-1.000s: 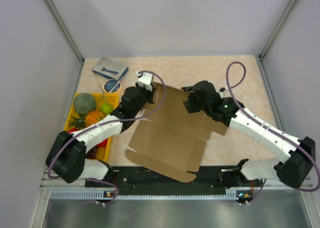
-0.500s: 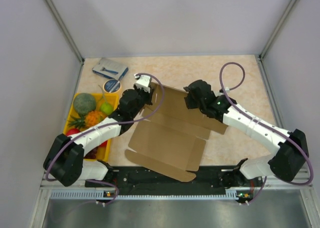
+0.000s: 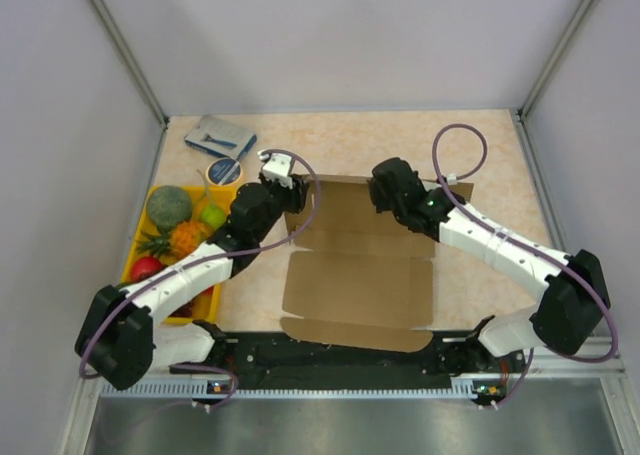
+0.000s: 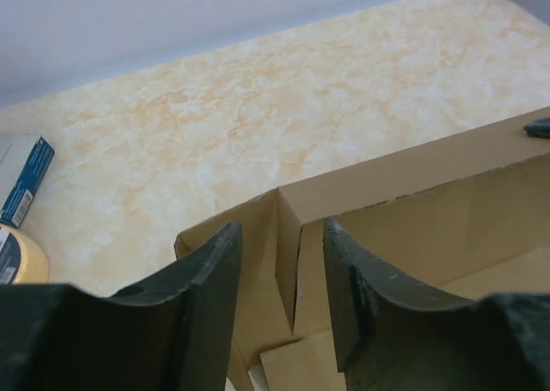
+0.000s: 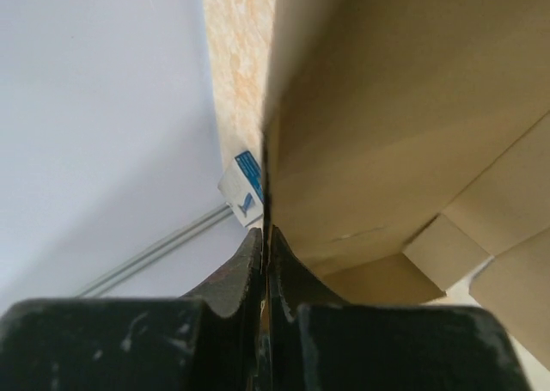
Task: Fold the paper box
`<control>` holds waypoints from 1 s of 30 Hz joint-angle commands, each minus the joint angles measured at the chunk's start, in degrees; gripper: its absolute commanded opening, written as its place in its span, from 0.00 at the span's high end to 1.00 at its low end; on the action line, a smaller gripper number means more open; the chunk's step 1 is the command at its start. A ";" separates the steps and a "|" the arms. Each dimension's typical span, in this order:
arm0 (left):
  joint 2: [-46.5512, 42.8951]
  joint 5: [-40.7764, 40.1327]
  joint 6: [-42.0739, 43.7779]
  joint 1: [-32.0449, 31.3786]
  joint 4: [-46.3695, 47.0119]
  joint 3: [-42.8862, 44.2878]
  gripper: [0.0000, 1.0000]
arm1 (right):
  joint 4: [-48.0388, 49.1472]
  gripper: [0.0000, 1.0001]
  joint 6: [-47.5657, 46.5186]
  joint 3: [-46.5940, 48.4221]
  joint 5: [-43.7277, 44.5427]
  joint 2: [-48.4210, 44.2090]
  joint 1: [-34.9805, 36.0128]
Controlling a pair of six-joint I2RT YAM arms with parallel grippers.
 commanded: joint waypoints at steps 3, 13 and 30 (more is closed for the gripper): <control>-12.18 -3.16 -8.84 0.16 -14.86 0.67 0.53 | 6.53 1.00 3.64 -2.43 3.09 -2.92 -1.10; -31.62 -0.88 -19.65 1.04 -22.51 -13.04 0.61 | 27.27 1.00 -8.94 -15.78 4.06 -8.90 -1.63; -17.33 8.28 -44.36 0.87 -7.69 -26.05 0.57 | 26.67 1.00 -6.83 -14.56 1.43 -8.03 -2.33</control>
